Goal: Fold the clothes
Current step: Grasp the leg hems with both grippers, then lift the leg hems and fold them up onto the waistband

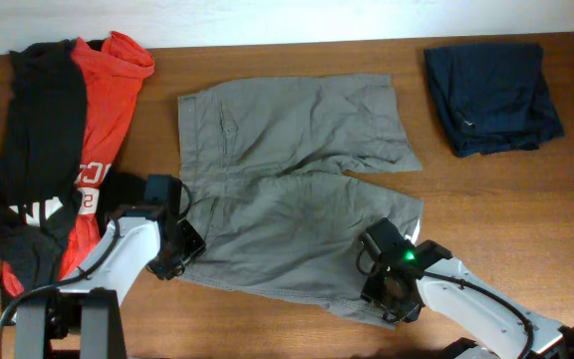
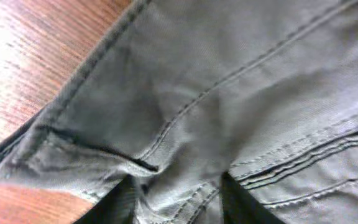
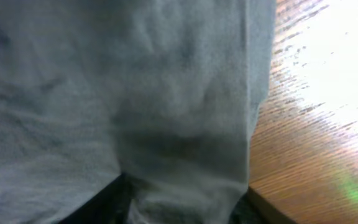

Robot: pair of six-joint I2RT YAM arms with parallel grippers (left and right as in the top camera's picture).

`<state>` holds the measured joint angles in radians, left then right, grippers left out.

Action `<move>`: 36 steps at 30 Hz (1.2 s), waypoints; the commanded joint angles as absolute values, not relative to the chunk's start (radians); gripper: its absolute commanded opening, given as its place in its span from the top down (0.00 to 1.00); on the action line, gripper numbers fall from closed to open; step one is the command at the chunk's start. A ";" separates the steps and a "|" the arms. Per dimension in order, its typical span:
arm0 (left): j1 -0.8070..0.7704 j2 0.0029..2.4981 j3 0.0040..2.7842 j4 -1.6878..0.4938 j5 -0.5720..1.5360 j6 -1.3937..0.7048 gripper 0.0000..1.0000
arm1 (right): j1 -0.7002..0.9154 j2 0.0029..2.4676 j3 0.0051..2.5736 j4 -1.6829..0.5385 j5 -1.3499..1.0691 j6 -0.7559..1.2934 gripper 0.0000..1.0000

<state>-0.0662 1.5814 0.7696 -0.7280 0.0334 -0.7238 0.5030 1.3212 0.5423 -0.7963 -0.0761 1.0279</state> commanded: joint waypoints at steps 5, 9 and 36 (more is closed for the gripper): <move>-0.064 1.608 0.661 -0.686 0.049 -0.723 0.99 | 0.510 1.315 0.521 -0.796 -0.108 1.022 0.96; -0.063 1.608 0.667 -0.686 0.065 -0.653 0.99 | 0.509 1.311 0.533 -0.804 -0.133 1.022 0.96; -0.063 1.033 0.822 -0.895 0.025 -0.498 0.99 | 0.509 1.080 1.080 -1.450 0.133 0.944 0.96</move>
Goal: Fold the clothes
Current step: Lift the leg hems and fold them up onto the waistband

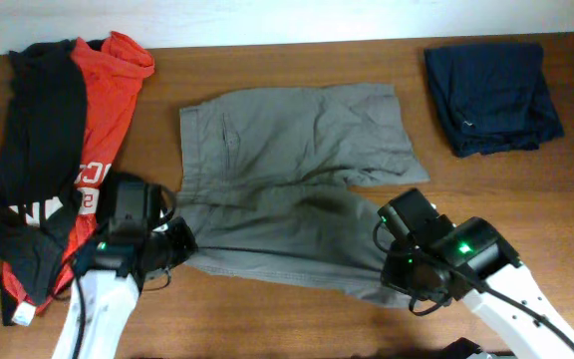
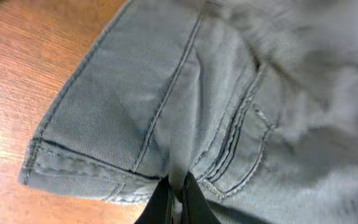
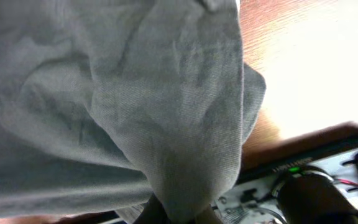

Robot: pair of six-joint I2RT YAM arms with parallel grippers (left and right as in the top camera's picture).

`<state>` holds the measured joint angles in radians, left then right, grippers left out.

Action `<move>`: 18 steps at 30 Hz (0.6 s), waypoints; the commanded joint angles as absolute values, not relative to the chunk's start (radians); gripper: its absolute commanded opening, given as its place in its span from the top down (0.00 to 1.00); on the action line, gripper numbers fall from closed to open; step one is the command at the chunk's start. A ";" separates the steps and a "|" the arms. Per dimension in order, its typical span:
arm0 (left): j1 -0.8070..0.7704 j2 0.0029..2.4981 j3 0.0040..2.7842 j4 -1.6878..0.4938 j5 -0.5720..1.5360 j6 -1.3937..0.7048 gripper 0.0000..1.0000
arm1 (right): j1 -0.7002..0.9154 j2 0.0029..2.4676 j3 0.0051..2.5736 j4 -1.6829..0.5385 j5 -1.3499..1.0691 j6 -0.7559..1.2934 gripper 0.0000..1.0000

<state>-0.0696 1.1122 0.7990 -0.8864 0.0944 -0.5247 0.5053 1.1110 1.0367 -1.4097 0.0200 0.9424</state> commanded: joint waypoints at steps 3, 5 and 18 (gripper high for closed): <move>-0.063 0.927 0.830 -0.929 0.025 -0.498 0.99 | 0.509 1.042 1.135 -1.501 0.155 0.916 0.96; -0.063 0.884 0.845 -0.957 0.023 -0.498 0.99 | 0.509 1.019 1.163 -1.523 0.163 0.907 0.96; -0.063 0.896 0.900 -0.913 -0.099 -0.476 0.99 | 0.509 1.015 1.182 -1.412 0.355 0.840 0.96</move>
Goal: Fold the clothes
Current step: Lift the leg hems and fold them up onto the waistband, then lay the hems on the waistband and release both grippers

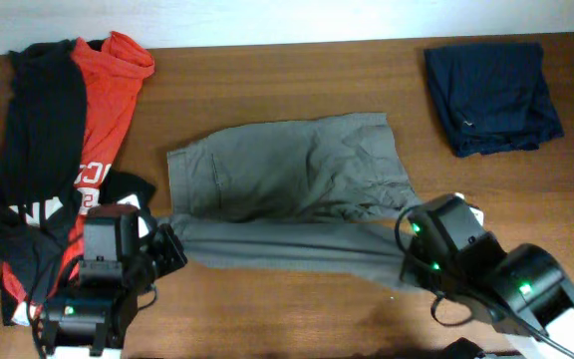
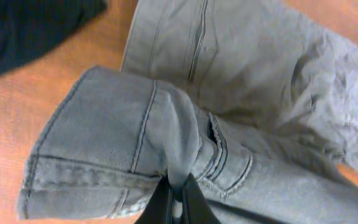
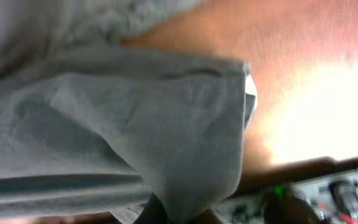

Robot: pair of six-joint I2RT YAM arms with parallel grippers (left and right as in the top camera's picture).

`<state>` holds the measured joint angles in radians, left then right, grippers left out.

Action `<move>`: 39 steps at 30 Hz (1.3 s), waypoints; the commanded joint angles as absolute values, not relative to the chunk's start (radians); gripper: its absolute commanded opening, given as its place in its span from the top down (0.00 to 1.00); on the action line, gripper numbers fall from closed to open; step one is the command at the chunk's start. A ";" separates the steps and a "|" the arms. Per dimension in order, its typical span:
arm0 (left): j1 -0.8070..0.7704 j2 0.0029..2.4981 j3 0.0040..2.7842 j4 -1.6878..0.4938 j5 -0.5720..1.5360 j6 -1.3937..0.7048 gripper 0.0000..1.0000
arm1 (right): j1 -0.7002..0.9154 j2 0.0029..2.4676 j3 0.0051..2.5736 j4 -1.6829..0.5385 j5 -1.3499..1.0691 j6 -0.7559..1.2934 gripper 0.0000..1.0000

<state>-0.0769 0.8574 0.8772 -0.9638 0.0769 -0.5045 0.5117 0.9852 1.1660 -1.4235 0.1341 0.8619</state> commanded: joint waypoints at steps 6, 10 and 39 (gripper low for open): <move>-0.063 1.060 0.900 -0.678 -0.099 -0.476 0.99 | 0.503 1.156 1.182 -1.254 0.462 0.815 0.96; -0.064 1.191 0.900 -0.530 -0.094 -0.476 0.99 | 0.437 1.259 1.182 -1.133 0.479 0.755 0.96; -0.118 1.675 0.900 0.203 -0.103 -0.420 0.99 | 0.189 1.812 1.182 -0.387 0.210 0.466 0.96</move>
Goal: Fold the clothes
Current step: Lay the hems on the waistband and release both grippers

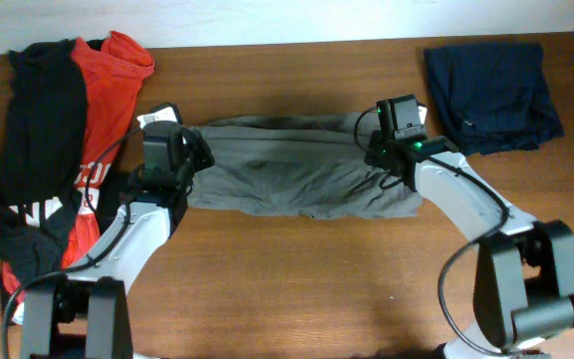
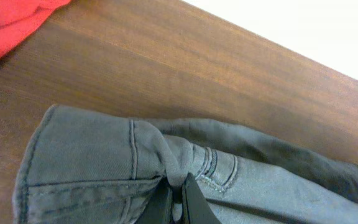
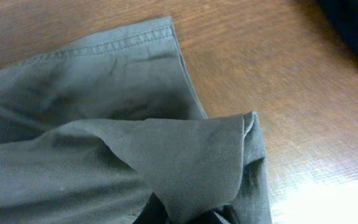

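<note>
Grey shorts [image 1: 292, 179] lie folded in half lengthwise across the table's middle, near half laid over the far half. My left gripper [image 1: 189, 152] is shut on the waistband corner [image 2: 166, 158] at the fold's far left. My right gripper [image 1: 385, 152] is shut on the leg hem corner [image 3: 197, 162] at the far right, above the lower leg's hem [image 3: 135, 40]. Both pinched corners sit near the shorts' far edge.
A red and black pile of clothes [image 1: 58, 140] lies at the left. A folded navy garment [image 1: 491, 85] rests at the back right. Bare wooden table [image 1: 297, 289] stretches in front of the shorts.
Both grippers, which held the near edge of the shorts lifted at the table's front, now hold it at the far edge. The near half lies over the far half.
The shorts lay spread flat, my grippers at their near corners, fingers apart on the cloth. Then both were shut on the corners and the near edge was drawn up. Then it hung lifted at the front. Now the shorts are folded in half.
</note>
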Robot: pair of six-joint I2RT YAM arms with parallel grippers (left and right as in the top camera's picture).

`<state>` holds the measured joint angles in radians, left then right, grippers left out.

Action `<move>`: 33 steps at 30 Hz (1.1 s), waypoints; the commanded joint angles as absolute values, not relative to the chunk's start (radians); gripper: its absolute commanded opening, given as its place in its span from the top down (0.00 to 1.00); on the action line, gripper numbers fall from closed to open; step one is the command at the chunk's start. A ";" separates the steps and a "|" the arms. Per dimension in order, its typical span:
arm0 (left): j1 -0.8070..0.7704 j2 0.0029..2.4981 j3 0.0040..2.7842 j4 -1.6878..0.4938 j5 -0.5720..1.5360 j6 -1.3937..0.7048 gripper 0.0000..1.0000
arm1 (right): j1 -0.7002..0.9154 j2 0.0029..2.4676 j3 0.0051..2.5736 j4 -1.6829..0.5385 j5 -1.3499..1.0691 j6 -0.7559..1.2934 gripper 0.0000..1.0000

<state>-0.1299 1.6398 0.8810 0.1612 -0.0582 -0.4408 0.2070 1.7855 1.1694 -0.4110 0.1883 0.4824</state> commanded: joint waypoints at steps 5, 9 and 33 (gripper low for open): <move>-0.118 1.748 0.900 0.316 -0.103 -0.421 0.89 | 0.189 1.847 1.182 -0.301 0.209 0.459 0.96; -0.118 1.800 0.900 0.392 -0.103 -0.421 0.64 | 0.189 1.869 1.182 -0.244 0.210 0.459 0.96; -0.117 1.765 1.125 -0.076 0.013 -0.162 0.01 | 0.189 1.708 1.184 -0.297 -0.125 0.318 0.37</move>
<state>-0.1230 1.8034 1.0718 -0.0212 -0.0513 -0.2340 0.1959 1.7180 1.1728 -0.2676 -0.0174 0.3309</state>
